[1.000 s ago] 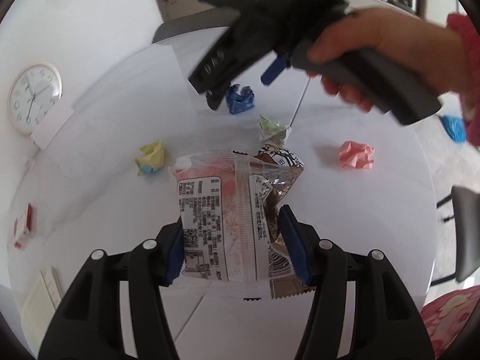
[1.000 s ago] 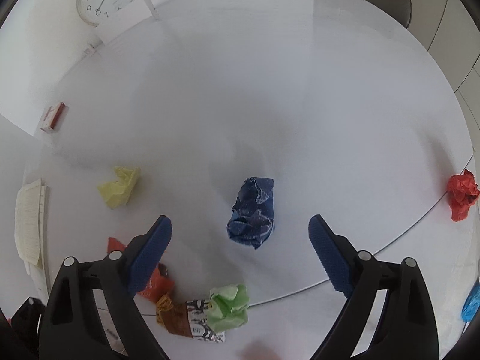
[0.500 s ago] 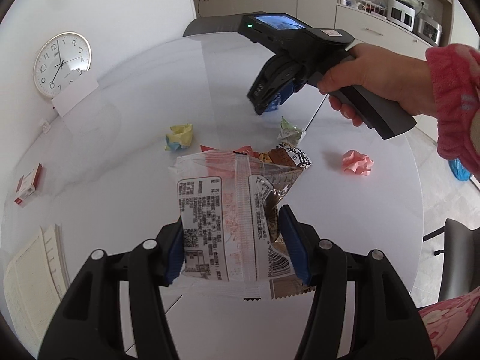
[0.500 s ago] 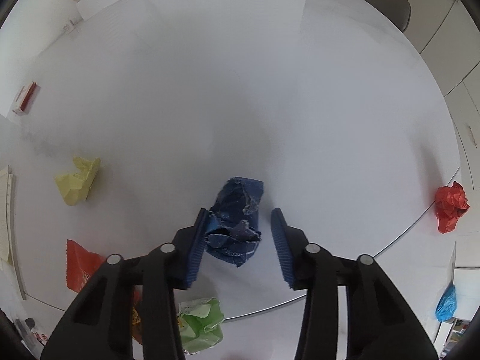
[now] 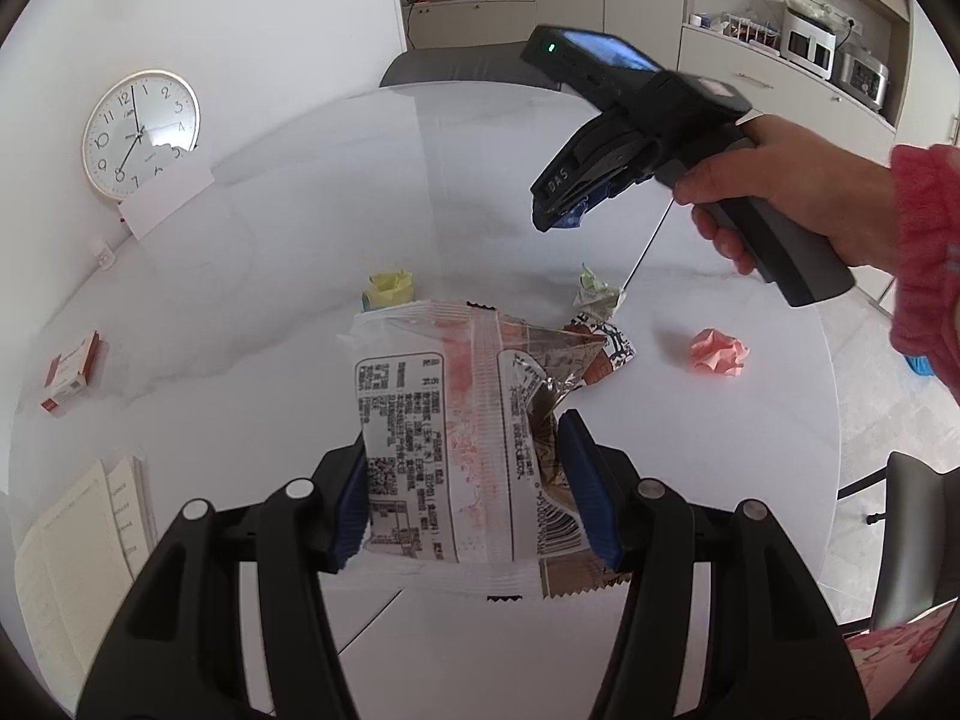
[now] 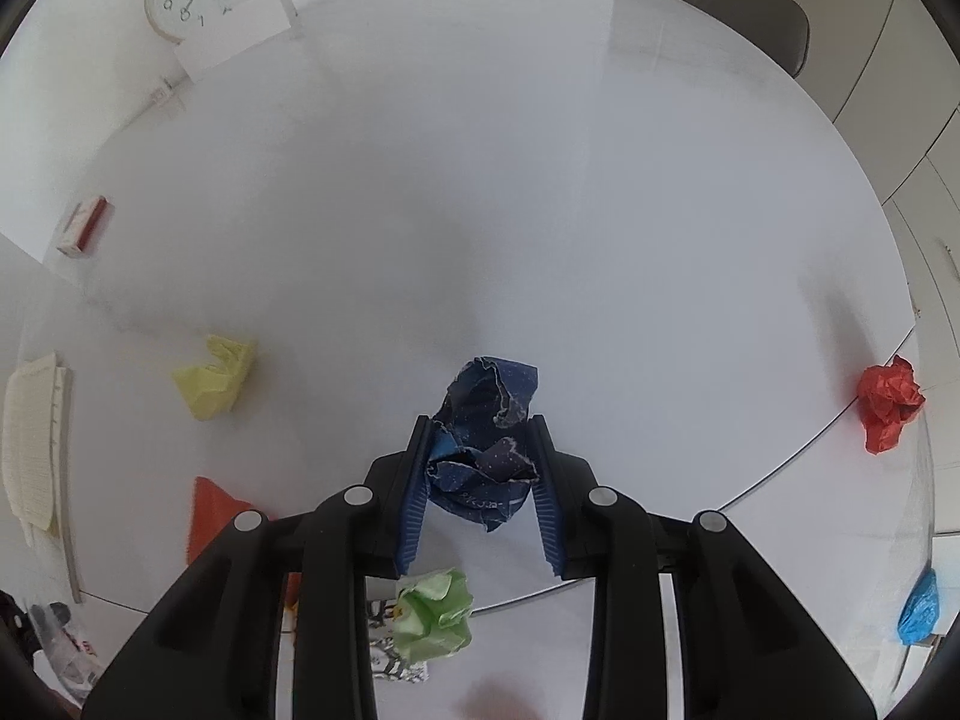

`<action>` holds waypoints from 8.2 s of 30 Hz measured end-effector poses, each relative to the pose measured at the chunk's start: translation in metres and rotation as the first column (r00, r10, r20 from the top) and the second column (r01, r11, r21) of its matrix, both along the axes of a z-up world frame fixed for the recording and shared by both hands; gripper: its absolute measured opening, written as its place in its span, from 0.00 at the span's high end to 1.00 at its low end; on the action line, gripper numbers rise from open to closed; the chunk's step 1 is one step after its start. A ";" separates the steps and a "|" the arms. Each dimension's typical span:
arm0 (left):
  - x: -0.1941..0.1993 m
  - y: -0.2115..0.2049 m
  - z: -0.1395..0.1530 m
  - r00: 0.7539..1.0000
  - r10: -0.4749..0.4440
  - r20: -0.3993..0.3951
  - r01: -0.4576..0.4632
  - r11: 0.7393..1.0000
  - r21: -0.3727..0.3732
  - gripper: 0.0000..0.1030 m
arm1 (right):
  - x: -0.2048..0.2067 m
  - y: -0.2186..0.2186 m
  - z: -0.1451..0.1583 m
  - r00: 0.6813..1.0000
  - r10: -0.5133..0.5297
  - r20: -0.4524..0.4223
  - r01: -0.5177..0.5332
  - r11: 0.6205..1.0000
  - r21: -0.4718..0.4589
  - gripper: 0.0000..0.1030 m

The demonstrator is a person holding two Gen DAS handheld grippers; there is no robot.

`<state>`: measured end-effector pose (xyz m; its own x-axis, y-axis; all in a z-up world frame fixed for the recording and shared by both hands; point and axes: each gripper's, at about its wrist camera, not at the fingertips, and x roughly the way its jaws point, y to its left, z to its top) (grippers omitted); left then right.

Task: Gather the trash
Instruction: 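Grasp the crumpled blue paper with the right tool, then carry the snack bag with the left tool while the right tool carries the blue paper to the bin, then open the right tool over the bin while the left tool drops the snack bag in, then move both tools back over the remaining trash on the table, then grasp the crumpled yellow paper with the left tool, then grasp the crumpled green paper with the right tool, then carry the yellow paper with the left tool while the right tool carries the green paper to the bin, then open the right tool over the bin while the left tool drops the yellow paper in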

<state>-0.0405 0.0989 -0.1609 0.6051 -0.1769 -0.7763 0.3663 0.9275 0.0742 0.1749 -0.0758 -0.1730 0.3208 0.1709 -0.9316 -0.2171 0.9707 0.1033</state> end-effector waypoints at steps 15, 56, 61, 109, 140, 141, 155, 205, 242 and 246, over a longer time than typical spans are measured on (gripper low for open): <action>-0.012 -0.107 0.059 0.983 -0.184 0.005 0.183 0.981 -0.066 0.46 | -0.178 -0.124 0.113 0.978 -0.136 0.155 0.112 0.982 0.154 0.69; -0.074 -0.250 0.049 0.898 -0.427 -0.105 0.428 0.904 -0.010 0.49 | -0.321 -0.248 -0.070 0.910 -0.404 -0.097 0.414 0.898 0.146 0.10; -0.095 -0.294 0.033 0.840 -0.528 -0.125 0.532 0.847 0.002 0.49 | -0.342 -0.284 -0.022 0.882 -0.471 0.012 0.468 0.878 0.096 0.05; -0.018 -0.143 0.083 0.997 -0.077 -0.022 0.076 0.997 -0.017 0.08 | -0.290 -0.220 0.095 0.906 -0.333 0.261 0.295 0.939 0.176 0.02; 0.196 0.002 -0.080 0.933 0.235 -0.273 -0.221 0.972 0.083 0.52 | -0.180 -0.078 0.047 0.992 -0.095 0.079 0.080 0.982 0.172 0.02; 0.197 0.003 -0.083 0.931 0.235 -0.280 -0.223 0.972 0.077 0.59 | -0.177 -0.077 0.046 0.993 -0.090 0.076 0.076 0.982 0.174 0.03; 0.166 -0.009 -0.041 0.946 0.232 -0.227 -0.238 0.971 -0.002 0.63 | -0.090 -0.019 -0.005 1.000 0.021 -0.013 -0.018 0.981 0.195 0.03; -0.013 -0.192 0.053 0.975 -0.132 -0.178 0.126 0.991 -0.040 0.62 | -0.294 -0.224 -0.024 0.916 -0.400 -0.025 0.400 0.909 0.117 0.68; -0.081 -0.339 0.000 0.834 -0.449 -0.322 0.472 0.881 -0.006 0.62 | -0.346 -0.327 0.020 0.791 -0.606 0.083 0.594 0.793 0.136 0.06; -0.090 -0.357 -0.019 0.801 -0.468 -0.373 0.503 0.864 -0.005 0.58 | -0.351 -0.338 0.017 0.779 -0.623 0.078 0.610 0.780 0.137 0.06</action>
<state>-0.1304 -0.2578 -0.1795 0.1431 -0.2938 -0.9451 0.7841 0.6164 -0.0729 -0.1761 -0.4139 -0.1564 0.4898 -0.0114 -0.8718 0.4083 0.8865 0.2177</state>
